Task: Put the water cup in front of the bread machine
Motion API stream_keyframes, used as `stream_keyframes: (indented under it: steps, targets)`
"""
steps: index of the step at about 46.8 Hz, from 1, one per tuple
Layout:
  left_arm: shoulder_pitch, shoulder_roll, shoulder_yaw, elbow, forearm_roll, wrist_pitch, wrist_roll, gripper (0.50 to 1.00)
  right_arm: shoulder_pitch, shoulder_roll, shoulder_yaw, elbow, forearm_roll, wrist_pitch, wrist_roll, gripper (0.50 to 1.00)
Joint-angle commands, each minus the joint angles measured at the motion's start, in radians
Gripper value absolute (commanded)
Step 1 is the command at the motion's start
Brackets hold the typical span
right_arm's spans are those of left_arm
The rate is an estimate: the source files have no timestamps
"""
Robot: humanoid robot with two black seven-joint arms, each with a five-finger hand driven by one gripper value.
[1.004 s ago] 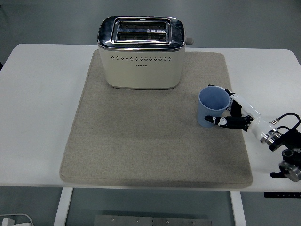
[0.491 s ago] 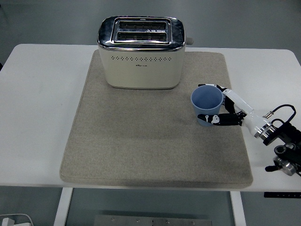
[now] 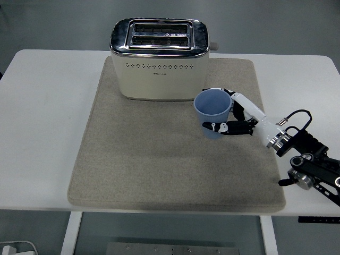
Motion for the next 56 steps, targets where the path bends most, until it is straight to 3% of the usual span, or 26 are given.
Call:
stream_keyframes:
  steps: [1,11,30,45,52,56]
  targets:
    - [0.000,0.000,0.000,0.000,0.000,0.000,0.000,1.000,0.011,0.035,0.004,-0.005,0.000,-0.004,-0.029,0.500]
    - [0.000,0.000,0.000,0.000,0.000,0.000,0.000,1.000,0.056,0.104,0.001,-0.028,0.019,-0.034,-0.032,0.500]
    - [0.000,0.000,0.000,0.000,0.000,0.000,0.000,1.000,0.080,0.346,0.003,-0.238,0.060,-0.039,-0.031,0.500]
    - [0.000,0.000,0.000,0.000,0.000,0.000,0.000,1.000,0.080,0.396,0.011,-0.264,0.060,-0.047,-0.021,0.500]
    - [0.000,0.000,0.000,0.000,0.000,0.000,0.000,1.000,0.079,0.397,0.011,-0.287,0.060,-0.059,0.000,0.523]
    - [0.000,0.000,0.000,0.000,0.000,0.000,0.000,1.000,0.079,0.397,0.011,-0.294,0.060,-0.059,0.020,0.580]
